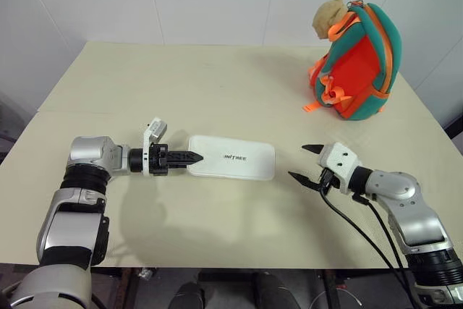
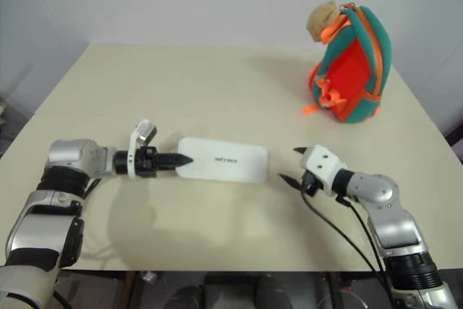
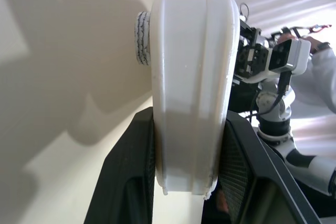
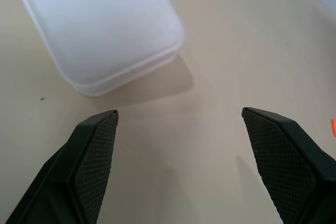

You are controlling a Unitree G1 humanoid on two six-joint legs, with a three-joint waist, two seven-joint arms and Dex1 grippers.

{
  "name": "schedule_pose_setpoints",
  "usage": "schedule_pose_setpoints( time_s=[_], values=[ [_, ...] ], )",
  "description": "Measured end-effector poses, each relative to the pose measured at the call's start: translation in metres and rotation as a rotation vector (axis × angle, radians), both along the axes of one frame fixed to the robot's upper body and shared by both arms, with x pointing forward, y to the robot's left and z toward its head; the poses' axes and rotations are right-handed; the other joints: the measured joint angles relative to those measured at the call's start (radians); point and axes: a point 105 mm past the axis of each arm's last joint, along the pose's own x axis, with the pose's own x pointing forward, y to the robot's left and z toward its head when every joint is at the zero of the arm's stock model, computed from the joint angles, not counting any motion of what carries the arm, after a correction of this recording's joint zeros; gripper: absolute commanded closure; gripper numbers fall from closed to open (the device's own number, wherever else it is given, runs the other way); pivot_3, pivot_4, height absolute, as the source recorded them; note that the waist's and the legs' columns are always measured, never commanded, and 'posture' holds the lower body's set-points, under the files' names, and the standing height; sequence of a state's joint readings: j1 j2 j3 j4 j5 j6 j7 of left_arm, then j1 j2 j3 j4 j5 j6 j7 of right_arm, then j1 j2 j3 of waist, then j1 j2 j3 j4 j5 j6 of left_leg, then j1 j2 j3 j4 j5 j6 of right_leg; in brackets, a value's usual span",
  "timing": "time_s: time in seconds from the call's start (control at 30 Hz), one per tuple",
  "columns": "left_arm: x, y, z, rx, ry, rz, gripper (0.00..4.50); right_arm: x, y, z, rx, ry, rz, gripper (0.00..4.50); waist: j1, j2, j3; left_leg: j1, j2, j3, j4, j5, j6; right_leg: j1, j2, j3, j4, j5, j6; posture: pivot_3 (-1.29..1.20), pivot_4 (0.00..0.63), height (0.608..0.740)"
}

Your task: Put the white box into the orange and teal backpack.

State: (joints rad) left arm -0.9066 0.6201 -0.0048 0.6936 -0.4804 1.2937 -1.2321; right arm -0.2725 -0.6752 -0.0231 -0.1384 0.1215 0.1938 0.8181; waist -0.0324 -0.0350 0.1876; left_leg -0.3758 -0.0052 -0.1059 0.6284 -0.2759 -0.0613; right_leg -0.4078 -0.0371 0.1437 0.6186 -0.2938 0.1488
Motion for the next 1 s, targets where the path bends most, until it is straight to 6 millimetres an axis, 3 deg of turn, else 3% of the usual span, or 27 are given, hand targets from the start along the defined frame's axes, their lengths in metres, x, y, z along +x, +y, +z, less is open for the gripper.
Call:
schedule_pose_setpoints(
  time_s=[0.13,0.27,0.47,0.7,1.0],
  values=[
    [-0.005,0.009,0.001,-0.033,0.058,0.059,3.22,0.002,-0.014,0.019,0.105,-0.030,-0.098,0.00,0.001,0.000,0.000,0.000,0.000,0.000,0.000,0.000,0.000,0.000,-0.001,-0.001,0.001,0.000,0.000,0.00,0.150,0.740],
    [-0.006,0.016,0.015,-0.099,0.066,0.113,3.22,0.008,-0.024,0.031,0.198,-0.038,-0.199,0.00,0.002,0.000,0.000,0.000,0.000,-0.001,0.000,0.000,0.000,0.000,-0.002,-0.002,0.001,0.000,0.000,0.00,0.150,0.740],
    [-0.009,0.012,0.027,-0.169,0.065,0.136,3.22,0.022,-0.027,0.046,0.268,-0.106,-0.292,0.00,0.002,0.000,0.000,0.000,-0.002,0.000,0.000,0.000,0.000,-0.001,-0.004,-0.002,0.001,0.000,0.000,0.00,0.150,0.740],
    [-0.015,0.014,0.029,-0.209,0.055,0.157,3.22,0.039,-0.072,0.066,0.309,-0.250,-0.542,0.00,0.002,0.000,0.000,-0.001,-0.002,0.001,-0.002,0.000,0.000,-0.002,-0.006,-0.005,0.002,0.000,0.000,0.00,0.150,0.740],
    [-0.020,0.009,0.029,-0.221,0.058,0.135,3.22,0.047,-0.106,0.085,0.341,-0.386,-0.730,0.00,0.000,0.000,0.000,0.000,-0.002,0.002,-0.002,0.000,0.000,-0.003,-0.006,-0.005,0.001,0.000,0.000,0.00,0.150,0.740]
  ],
)
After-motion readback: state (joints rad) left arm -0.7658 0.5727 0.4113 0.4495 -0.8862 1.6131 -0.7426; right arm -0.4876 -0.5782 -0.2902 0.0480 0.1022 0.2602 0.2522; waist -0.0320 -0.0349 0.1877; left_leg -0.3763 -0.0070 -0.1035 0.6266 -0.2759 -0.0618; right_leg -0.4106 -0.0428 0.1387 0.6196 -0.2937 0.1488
